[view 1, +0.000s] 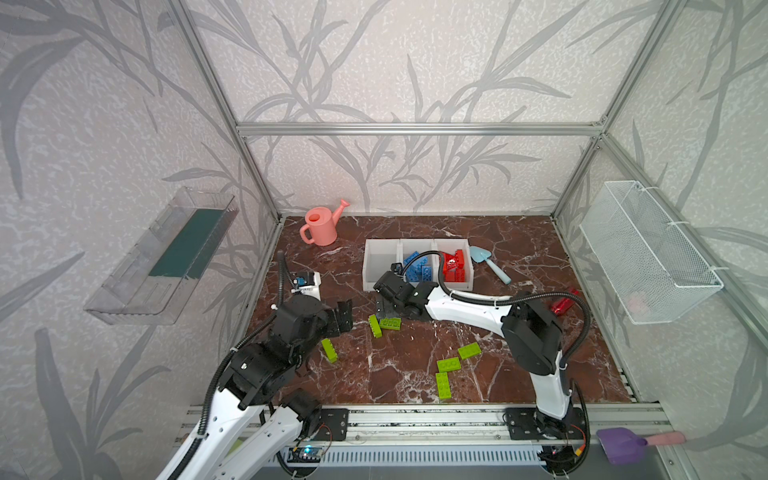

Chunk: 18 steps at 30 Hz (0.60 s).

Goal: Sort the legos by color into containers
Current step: 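Grasp the blue brick with the right gripper while the left gripper lowers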

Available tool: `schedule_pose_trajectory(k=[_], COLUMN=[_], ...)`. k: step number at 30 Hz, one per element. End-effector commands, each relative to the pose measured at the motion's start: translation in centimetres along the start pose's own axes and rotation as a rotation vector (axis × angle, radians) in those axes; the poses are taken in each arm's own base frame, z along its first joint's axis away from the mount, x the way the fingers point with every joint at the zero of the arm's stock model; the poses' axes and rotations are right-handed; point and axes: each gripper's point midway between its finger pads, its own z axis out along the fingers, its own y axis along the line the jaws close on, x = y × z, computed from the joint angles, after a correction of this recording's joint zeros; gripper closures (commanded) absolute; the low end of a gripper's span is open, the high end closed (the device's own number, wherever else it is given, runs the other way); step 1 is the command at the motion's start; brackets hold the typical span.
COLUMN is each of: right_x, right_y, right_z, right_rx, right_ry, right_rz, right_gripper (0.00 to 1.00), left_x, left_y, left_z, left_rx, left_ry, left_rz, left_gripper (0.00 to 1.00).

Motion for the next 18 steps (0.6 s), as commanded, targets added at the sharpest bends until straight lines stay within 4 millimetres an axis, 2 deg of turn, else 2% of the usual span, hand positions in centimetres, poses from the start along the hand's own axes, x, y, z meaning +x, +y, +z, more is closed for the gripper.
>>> schedule_pose_trajectory(k=[1,2,3,4,10,18], right_x=[-0.4,-0.4,0.5,0.8,1.4,2.3], right_y=[-1.3,-1.5,-0.5,-0.3,0.8,1.0], right_z=[0.0,0.3,0.1,0.3,1.7,4.4], right_rx=[0.127,0.149,0.145,0.149,0.145,0.189], right_ry=[-0.034,-0.031,-0.025,-0.018,-0.005,0.014], right_rz=[0.091,0.111,0.106,0.121,0.155,0.127], right_gripper=[0.01,0.01,0.01,0.01,0.01,0.01], left_x=[1.5,1.6,1.6,1.5,1.6,1.6], left_y=[1.1,0.9,0.8,0.8,0.6,0.6], left_z=[0.1,0.1,0.1,0.0,-0.1,-0.4], left_rx=[-0.039,-0.029,-0.024,-0.021,0.004,0.012], left_ry=[0.034,0.040,0.042,0.036,0.030,0.018], left_rz=[0.038,0.037,0.038,0.038,0.031,0.025], left_gripper=[0.07,0.07,0.07,0.07,0.07,0.07])
